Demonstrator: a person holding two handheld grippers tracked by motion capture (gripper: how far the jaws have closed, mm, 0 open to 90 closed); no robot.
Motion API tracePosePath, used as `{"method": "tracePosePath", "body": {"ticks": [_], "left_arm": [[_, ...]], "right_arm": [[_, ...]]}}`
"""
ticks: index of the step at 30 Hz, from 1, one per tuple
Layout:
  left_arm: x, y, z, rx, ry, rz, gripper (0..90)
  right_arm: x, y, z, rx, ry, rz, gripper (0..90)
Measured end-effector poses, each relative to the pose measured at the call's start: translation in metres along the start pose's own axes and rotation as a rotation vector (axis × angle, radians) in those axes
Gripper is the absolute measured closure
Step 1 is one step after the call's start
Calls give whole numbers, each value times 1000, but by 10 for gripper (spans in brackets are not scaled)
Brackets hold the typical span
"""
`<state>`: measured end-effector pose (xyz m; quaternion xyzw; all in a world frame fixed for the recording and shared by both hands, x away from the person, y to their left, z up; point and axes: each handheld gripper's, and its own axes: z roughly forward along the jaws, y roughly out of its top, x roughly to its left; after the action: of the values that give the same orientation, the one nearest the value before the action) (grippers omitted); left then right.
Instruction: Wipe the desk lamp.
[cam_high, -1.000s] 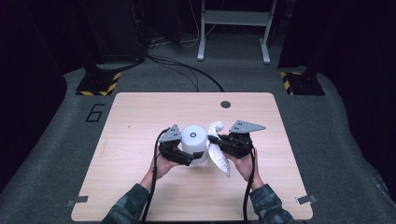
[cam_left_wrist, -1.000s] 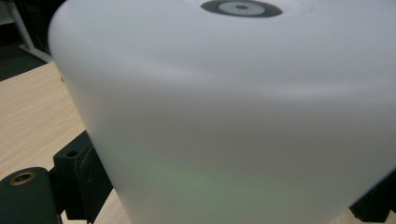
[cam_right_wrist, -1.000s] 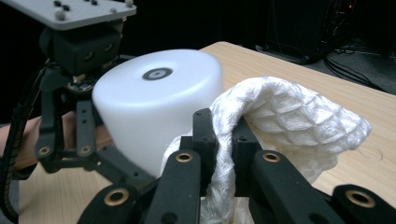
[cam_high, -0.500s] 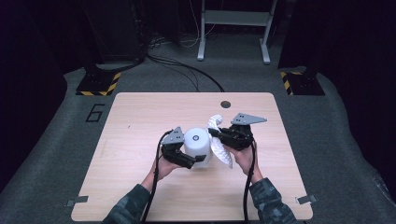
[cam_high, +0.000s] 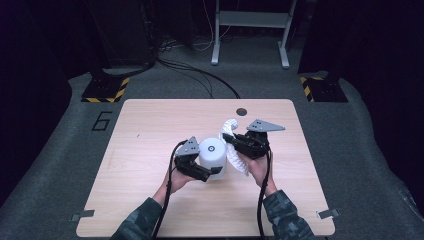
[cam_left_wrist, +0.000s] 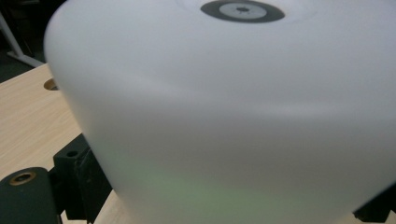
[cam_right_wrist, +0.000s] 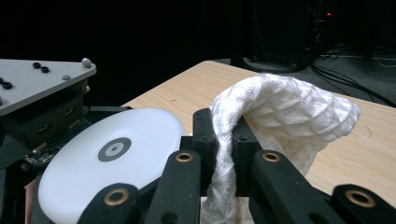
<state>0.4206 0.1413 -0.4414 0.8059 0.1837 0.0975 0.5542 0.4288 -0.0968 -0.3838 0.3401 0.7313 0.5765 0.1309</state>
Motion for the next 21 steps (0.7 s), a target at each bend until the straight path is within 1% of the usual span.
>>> {"method": "tracePosePath", "body": {"ticks": [1,2,3,5,6,7,8,9,10,11,12,13,15,16,17,18,21], "left_arm": [[0,0,0,2,7,0,87],[0,0,0,2,7,0,87],[0,0,1,4,15,-3,87],[1,0,0,6,16,-8,87],[2,0,0,2,23,-8,87],[2,0,0,2,23,-8,87],[1,0,0,0,20,-14,87],[1,0,1,1,19,-13,87],[1,0,0,5,15,-13,87],[1,0,0,10,11,-12,87],[1,0,1,3,13,-13,87],[0,0,2,5,17,-10,87],[0,1,2,4,11,-2,87],[0,1,2,13,7,5,87],[-1,1,3,8,9,3,87],[-2,2,3,20,-2,6,87],[-3,2,5,12,1,13,87]], "right_arm": [[1,-2,-1,-6,-14,10,847],[1,-2,-1,-6,-14,10,847],[2,-4,-2,-12,-29,11,847],[5,-5,-3,-16,-43,19,847],[6,-6,-4,-22,-49,21,847],[6,-6,-4,-22,-49,21,847],[7,-7,-5,-27,-55,23,847],[9,-8,-6,-30,-68,29,847],[9,-7,-6,-31,-72,29,847],[9,-7,-6,-31,-72,29,847],[9,-7,-5,-35,-76,34,847],[9,-6,-4,-31,-80,39,847],[8,-5,-2,-37,-86,43,847],[7,-4,-1,-35,-83,44,847],[6,-4,0,-36,-81,43,847],[6,-2,3,-36,-73,54,847],[5,0,5,-40,-62,56,847]]}}
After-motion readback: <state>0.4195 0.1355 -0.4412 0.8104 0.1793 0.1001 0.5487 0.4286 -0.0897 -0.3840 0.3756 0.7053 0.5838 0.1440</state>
